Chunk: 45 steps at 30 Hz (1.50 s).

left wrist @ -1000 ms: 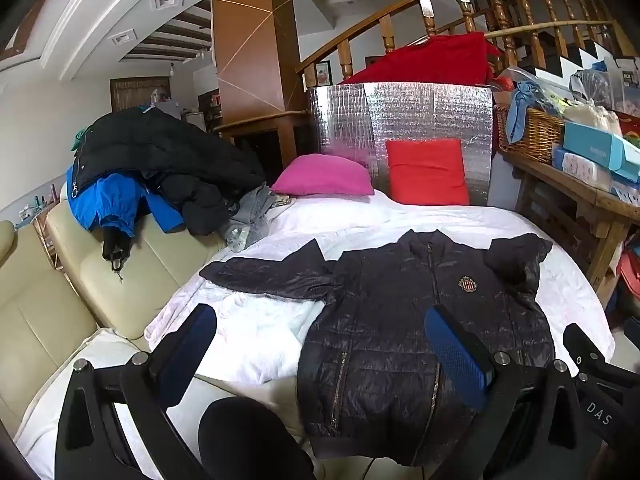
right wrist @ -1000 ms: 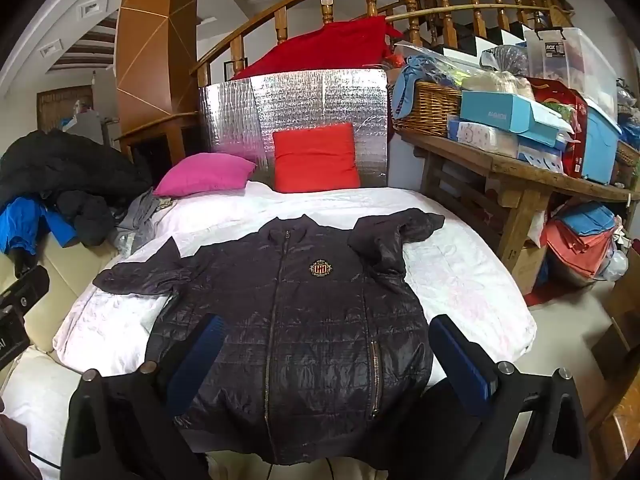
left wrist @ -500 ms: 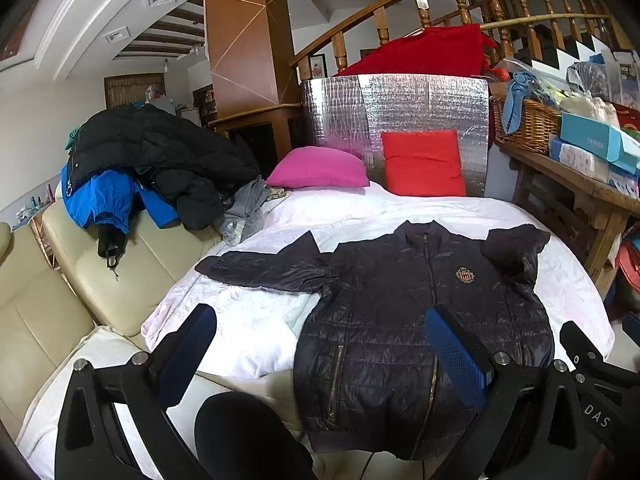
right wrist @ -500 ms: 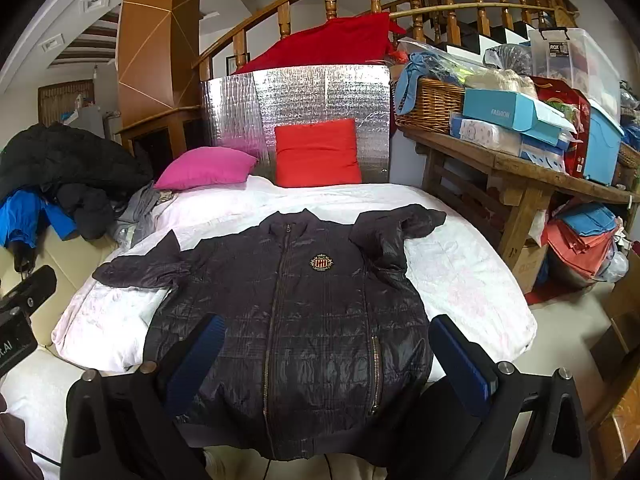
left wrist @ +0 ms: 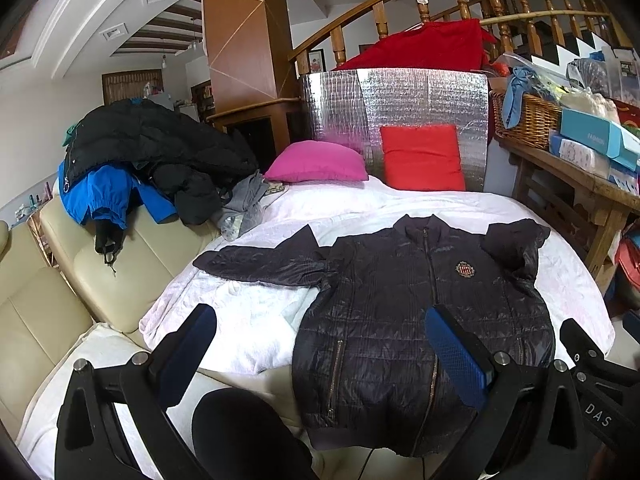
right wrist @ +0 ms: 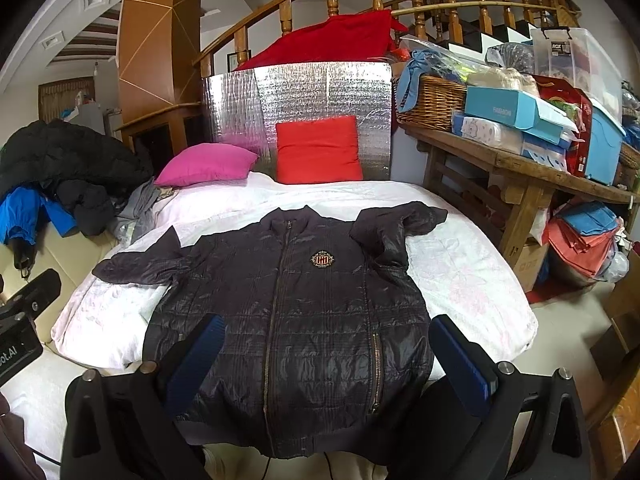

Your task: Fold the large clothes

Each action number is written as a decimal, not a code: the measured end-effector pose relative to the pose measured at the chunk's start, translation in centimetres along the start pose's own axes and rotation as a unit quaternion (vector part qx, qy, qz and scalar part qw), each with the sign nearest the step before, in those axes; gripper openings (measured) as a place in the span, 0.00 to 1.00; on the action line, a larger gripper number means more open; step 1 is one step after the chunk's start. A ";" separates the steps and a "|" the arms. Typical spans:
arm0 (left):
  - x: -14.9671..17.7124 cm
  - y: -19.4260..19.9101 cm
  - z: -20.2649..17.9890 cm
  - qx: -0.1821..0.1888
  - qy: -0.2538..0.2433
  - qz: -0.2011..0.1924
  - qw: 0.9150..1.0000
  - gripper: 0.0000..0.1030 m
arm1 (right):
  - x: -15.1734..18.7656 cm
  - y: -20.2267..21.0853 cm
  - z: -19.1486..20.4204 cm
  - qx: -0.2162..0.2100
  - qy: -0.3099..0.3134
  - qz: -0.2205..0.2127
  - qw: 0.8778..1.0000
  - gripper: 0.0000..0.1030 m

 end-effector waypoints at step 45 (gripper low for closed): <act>-3.5 -40.0 -14.0 0.016 -0.041 0.125 0.991 1.00 | -7.5 -53.9 -36.0 -0.112 -0.484 0.102 0.862 0.87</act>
Point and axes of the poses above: each gripper's, at about its wrist camera, not at the fingertips, and y roughly against the way its jaws point, z to its left, x to its underside, the point moved 1 cm from there along -y, roughly the way its jaws point, and after that the axes turned 2 degrees about -z, right-handed, at the moved point
